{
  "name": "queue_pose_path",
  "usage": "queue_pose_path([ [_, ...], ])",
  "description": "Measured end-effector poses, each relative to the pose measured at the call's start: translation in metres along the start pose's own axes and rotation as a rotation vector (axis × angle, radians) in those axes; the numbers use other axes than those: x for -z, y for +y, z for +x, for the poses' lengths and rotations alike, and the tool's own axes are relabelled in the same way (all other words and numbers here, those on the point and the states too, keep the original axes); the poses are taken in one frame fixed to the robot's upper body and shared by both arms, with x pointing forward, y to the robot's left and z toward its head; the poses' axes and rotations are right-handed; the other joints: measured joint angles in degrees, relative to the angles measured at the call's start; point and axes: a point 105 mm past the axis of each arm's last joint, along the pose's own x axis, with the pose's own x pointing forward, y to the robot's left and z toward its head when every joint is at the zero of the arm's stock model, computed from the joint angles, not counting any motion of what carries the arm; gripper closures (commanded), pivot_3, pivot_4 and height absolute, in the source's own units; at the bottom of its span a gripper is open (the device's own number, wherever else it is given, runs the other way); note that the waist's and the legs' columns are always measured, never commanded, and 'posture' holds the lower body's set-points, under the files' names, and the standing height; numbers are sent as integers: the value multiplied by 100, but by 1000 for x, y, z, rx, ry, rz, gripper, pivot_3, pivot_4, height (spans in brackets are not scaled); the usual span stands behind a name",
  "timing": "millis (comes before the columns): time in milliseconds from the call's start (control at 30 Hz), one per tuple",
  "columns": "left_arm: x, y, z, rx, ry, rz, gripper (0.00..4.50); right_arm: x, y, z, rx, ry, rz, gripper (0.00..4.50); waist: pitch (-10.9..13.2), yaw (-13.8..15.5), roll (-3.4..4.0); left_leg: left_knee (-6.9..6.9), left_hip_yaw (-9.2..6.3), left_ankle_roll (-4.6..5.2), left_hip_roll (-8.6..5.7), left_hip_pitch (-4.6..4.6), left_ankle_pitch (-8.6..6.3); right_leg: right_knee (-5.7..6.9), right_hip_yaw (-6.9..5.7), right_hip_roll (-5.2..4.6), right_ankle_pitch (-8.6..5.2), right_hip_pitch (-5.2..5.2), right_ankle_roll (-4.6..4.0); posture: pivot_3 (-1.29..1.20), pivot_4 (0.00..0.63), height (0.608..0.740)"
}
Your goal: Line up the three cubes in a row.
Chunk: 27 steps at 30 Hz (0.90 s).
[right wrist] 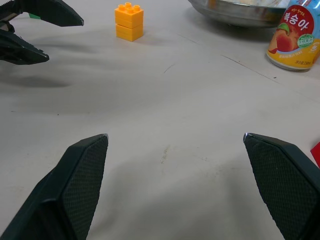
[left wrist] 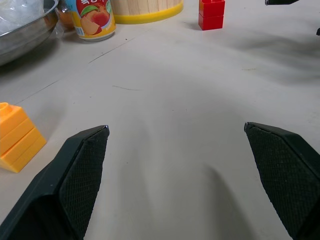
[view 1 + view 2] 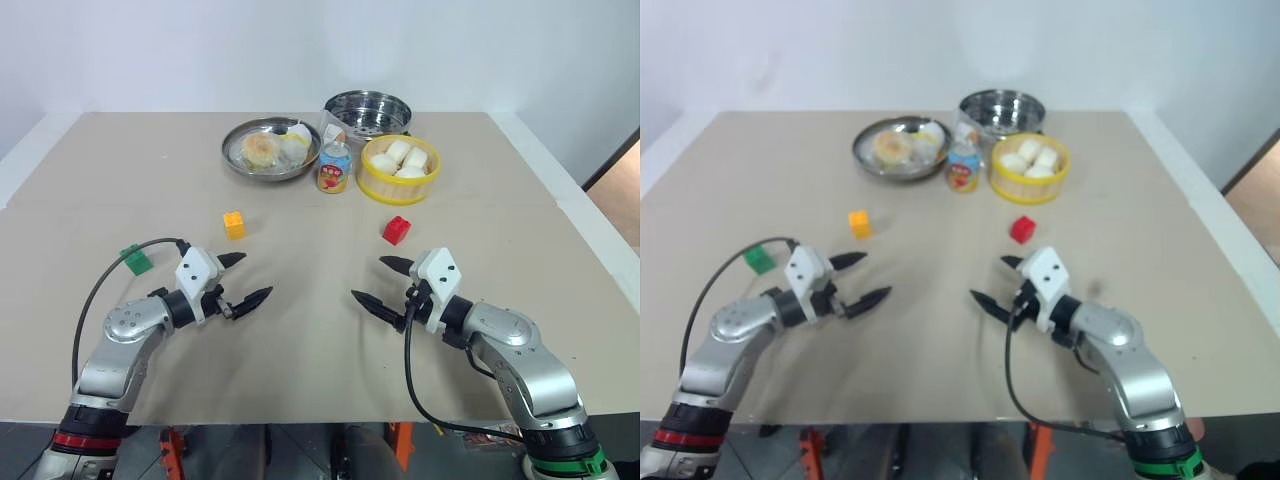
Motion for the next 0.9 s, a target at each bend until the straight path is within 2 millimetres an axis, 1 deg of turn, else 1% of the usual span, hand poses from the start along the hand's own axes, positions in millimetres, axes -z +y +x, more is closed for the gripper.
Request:
queue_pose_path([
  [67, 0, 0, 0, 2, -1, 1, 17, 0, 0, 0, 1, 1, -1, 0, 0, 1, 0, 0, 4, 0, 1, 0, 0, 0, 6, 2, 2, -2, 0, 0, 150, 740],
  [233, -6, -13, 3, 89, -49, 21, 17, 0, 2, 2, 9, 6, 3, 0, 0, 7, -1, 0, 45, 0, 6, 0, 0, 0, 46, 5, 12, -17, 5, 0, 150, 740],
  [467, -7, -17, 4, 113, -61, 19, 17, 0, 2, 2, 14, 7, 6, 0, 0, 9, -1, 4, 63, 0, 7, 1, 0, 0, 66, 5, 17, -25, 7, 0, 150, 740],
  [800, -8, -19, 7, 150, -71, -90, 17, -2, 3, 5, 21, -11, 26, 0, 1, 9, -1, 5, 63, 0, 13, 1, 0, 0, 68, 14, 22, -27, 11, 0, 150, 740],
  [900, -9, -21, 8, 166, -66, -98, 17, -8, -2, 9, 70, -46, 80, 0, 1, 7, -1, 5, 67, 0, 18, 1, 0, 0, 71, 19, 28, -30, 7, 0, 150, 740],
])
